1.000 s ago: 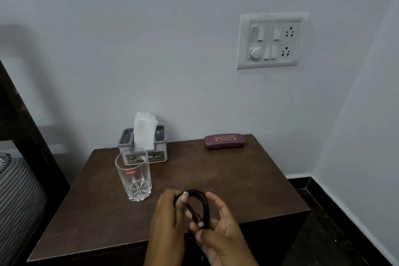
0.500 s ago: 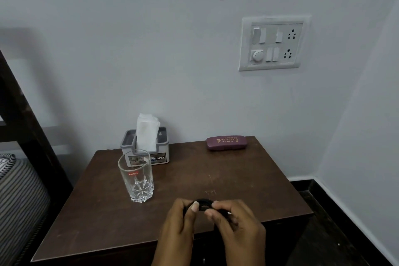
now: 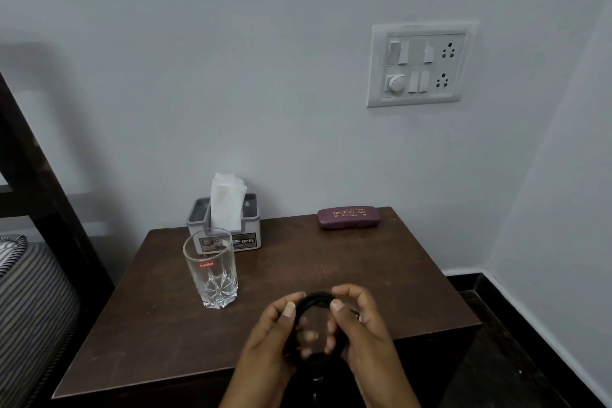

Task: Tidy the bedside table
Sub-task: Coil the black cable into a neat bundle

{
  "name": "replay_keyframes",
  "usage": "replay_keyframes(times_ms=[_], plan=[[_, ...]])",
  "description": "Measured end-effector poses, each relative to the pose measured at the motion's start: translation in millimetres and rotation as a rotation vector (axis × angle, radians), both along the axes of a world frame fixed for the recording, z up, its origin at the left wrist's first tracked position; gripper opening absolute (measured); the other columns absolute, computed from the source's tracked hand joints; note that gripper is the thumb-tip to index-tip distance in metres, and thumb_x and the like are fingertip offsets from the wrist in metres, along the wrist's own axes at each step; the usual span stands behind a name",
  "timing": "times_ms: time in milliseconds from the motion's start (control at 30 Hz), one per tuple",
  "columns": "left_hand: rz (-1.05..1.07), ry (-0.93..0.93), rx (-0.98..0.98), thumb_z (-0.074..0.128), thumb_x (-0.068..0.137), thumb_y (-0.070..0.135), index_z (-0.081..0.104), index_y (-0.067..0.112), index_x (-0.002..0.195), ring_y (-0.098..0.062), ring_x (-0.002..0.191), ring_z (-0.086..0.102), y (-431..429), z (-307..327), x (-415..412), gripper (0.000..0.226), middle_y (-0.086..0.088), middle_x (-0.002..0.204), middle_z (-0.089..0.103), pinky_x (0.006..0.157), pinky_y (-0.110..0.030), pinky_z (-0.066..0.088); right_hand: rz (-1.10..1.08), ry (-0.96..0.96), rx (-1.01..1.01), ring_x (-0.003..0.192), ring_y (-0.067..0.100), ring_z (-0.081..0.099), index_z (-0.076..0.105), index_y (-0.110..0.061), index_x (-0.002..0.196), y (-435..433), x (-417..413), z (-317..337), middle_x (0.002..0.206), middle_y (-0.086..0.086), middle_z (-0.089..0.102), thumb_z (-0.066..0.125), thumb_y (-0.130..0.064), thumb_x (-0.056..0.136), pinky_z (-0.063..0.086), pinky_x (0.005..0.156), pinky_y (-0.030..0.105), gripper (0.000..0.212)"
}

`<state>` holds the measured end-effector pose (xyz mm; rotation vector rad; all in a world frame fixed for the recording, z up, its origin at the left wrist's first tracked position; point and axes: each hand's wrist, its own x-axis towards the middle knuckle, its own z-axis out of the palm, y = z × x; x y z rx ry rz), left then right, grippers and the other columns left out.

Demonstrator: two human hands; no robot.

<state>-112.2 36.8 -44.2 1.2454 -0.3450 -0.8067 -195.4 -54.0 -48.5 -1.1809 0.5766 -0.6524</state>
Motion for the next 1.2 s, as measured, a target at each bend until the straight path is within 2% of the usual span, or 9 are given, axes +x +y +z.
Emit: replay_keyframes(times_ms=[200, 267, 367, 567, 634, 734, 834, 967, 1201], plan=[[-0.196, 0.17, -0.099, 0.045, 0.087, 0.006, 0.076, 0.005, 0.086, -0.021, 0.063, 0.071, 16, 2, 19, 0.031, -0.014, 0.075, 0.072, 0.055, -0.027, 0.058, 0.085, -0.077, 0.084, 0.049, 0.012, 0.05, 0.068, -0.007, 0.099, -6, -6, 7, 0.06, 0.006, 0.058, 0.049, 0.0, 0.091, 0.045, 0.048, 0.021, 0.023], [-0.202, 0.211, -0.109, 0.062, 0.075, 0.011, 0.073, 0.002, 0.093, -0.021, 0.061, 0.071, 17, 5, 21, 0.023, -0.015, 0.075, 0.072, 0.054, -0.029, 0.059, 0.094, -0.069, 0.064, 0.05, 0.014, 0.052, 0.071, -0.012, 0.099, -5, -5, 8, 0.063, 0.006, 0.062, 0.051, 0.0, 0.09, 0.047, 0.051, 0.024, 0.025], [-0.199, 0.262, -0.071, 0.089, 0.044, 0.014, 0.072, 0.0, 0.094, -0.025, 0.064, 0.072, 19, 4, 25, 0.055, -0.019, 0.079, 0.073, 0.053, -0.034, 0.059, 0.099, -0.044, -0.001, 0.049, 0.014, 0.053, 0.072, -0.018, 0.099, -5, -4, 10, 0.064, 0.005, 0.065, 0.053, 0.0, 0.089, 0.046, 0.054, 0.026, 0.028], [-0.307, 0.359, -0.065, 0.064, 0.068, 0.021, 0.069, 0.004, 0.1, -0.023, 0.067, 0.073, 22, 6, 29, 0.037, -0.018, 0.083, 0.073, 0.057, -0.036, 0.06, 0.107, -0.016, -0.022, 0.046, 0.011, 0.051, 0.076, -0.02, 0.093, -8, -9, 15, 0.062, 0.004, 0.064, 0.054, 0.0, 0.088, 0.044, 0.05, 0.024, 0.03], [-0.311, 0.311, -0.042, 0.091, 0.042, 0.026, 0.074, 0.006, 0.096, -0.024, 0.071, 0.073, 23, 7, 32, 0.06, -0.018, 0.086, 0.073, 0.06, -0.037, 0.061, 0.132, 0.006, -0.047, 0.047, 0.011, 0.051, 0.076, -0.022, 0.091, -8, -10, 16, 0.062, 0.004, 0.064, 0.054, 0.0, 0.089, 0.044, 0.05, 0.024, 0.031], [-0.264, 0.235, 0.019, 0.096, 0.012, 0.024, 0.076, 0.011, 0.092, -0.023, 0.071, 0.073, 25, 3, 37, 0.084, -0.015, 0.088, 0.074, 0.062, -0.034, 0.06, 0.161, 0.035, -0.055, 0.046, 0.011, 0.052, 0.075, -0.022, 0.091, -9, -12, 18, 0.061, 0.003, 0.063, 0.054, -0.001, 0.089, 0.042, 0.049, 0.023, 0.03], [-0.219, 0.183, 0.037, 0.093, 0.037, 0.021, 0.074, 0.008, 0.093, -0.022, 0.064, 0.072, 25, 4, 37, 0.061, -0.015, 0.083, 0.074, 0.053, -0.031, 0.059, 0.175, 0.051, -0.07, 0.047, 0.01, 0.052, 0.074, -0.021, 0.095, -10, -10, 17, 0.058, -0.001, 0.06, 0.055, -0.001, 0.089, 0.042, 0.048, 0.021, 0.028], [-0.091, 0.249, 0.013, 0.055, 0.084, 0.003, 0.067, 0.004, 0.097, -0.022, 0.059, 0.072, 26, 7, 37, 0.017, -0.019, 0.073, 0.073, 0.051, -0.032, 0.059, 0.095, 0.037, -0.098, 0.048, 0.008, 0.048, 0.077, -0.027, 0.09, -12, -7, 10, 0.057, -0.002, 0.056, 0.056, -0.001, 0.088, 0.041, 0.052, 0.019, 0.033], [-0.154, 0.25, 0.02, 0.089, 0.044, 0.014, 0.07, -0.002, 0.096, -0.024, 0.074, 0.073, 27, 3, 27, 0.057, -0.021, 0.086, 0.073, 0.055, -0.031, 0.06, -0.052, 0.013, -0.164, 0.05, 0.007, 0.047, 0.076, -0.03, 0.087, -15, -6, 3, 0.056, -0.002, 0.056, 0.054, -0.002, 0.09, 0.043, 0.053, 0.019, 0.034]])
